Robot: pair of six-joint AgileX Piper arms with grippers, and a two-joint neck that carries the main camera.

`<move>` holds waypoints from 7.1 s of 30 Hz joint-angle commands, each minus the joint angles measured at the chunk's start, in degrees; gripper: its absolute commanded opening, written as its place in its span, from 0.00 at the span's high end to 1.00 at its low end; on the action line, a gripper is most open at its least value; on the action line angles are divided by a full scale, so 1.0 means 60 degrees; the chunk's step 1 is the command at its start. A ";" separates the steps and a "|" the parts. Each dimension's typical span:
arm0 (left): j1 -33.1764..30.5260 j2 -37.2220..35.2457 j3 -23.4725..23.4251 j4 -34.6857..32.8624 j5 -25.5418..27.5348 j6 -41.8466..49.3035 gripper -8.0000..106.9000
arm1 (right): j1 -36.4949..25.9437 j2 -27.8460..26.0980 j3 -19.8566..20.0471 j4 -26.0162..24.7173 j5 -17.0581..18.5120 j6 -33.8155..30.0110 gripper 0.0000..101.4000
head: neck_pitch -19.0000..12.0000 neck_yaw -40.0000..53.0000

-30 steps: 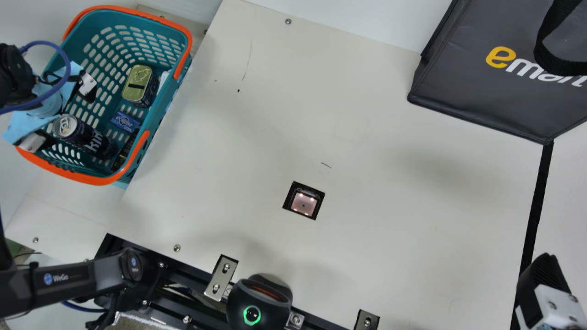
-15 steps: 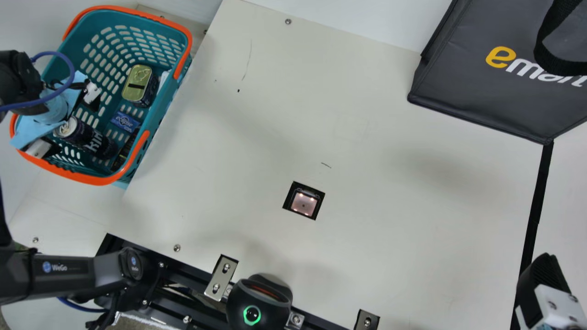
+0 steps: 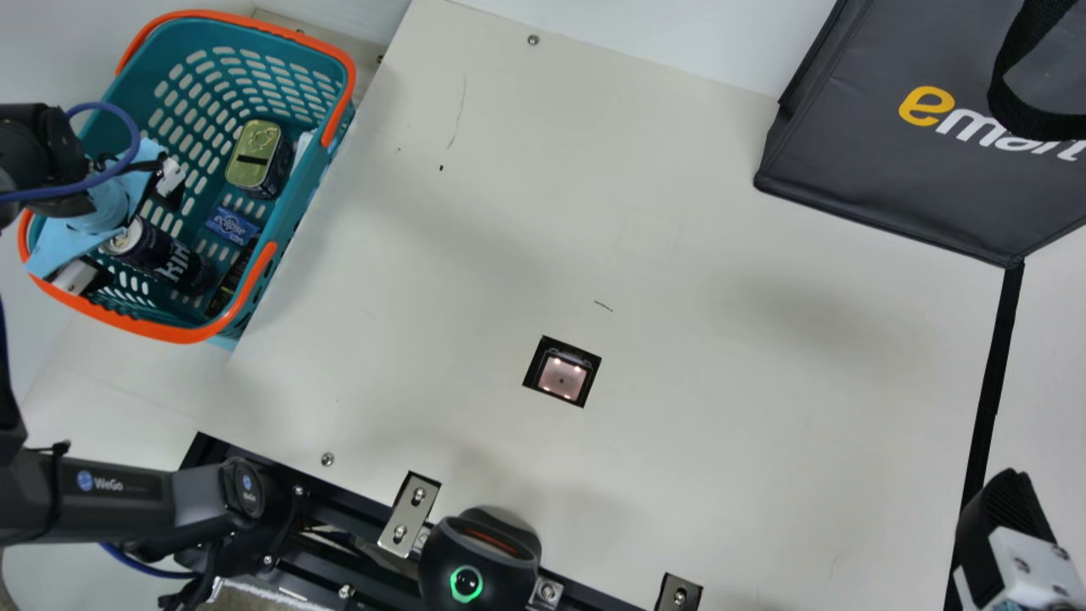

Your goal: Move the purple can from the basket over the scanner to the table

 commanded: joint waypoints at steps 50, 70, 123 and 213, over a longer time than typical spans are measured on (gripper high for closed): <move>-0.0074 0.0995 0.0494 0.2222 -0.1764 -0.2263 0.84 | 0.0000 0.0000 0.0000 0.0000 0.0010 0.0000 0.06 | -0.0291 0.0023; -0.0513 -0.1007 0.1025 0.2032 -0.2089 -0.2154 1.00 | 0.0000 0.0000 0.0000 0.0000 0.0001 0.0000 0.06 | -0.0291 0.0023; -0.3387 -0.4377 -0.3010 -0.2969 0.3035 0.4413 1.00 | 0.0000 0.0000 0.0000 0.0000 0.0000 0.0000 0.06 | -0.0291 0.0023; -1.6781 -0.2550 -0.1455 0.0229 0.2902 0.0335 1.00 | 0.0000 0.0000 0.0000 0.0000 -0.0008 0.0000 0.06 | -0.0291 0.0023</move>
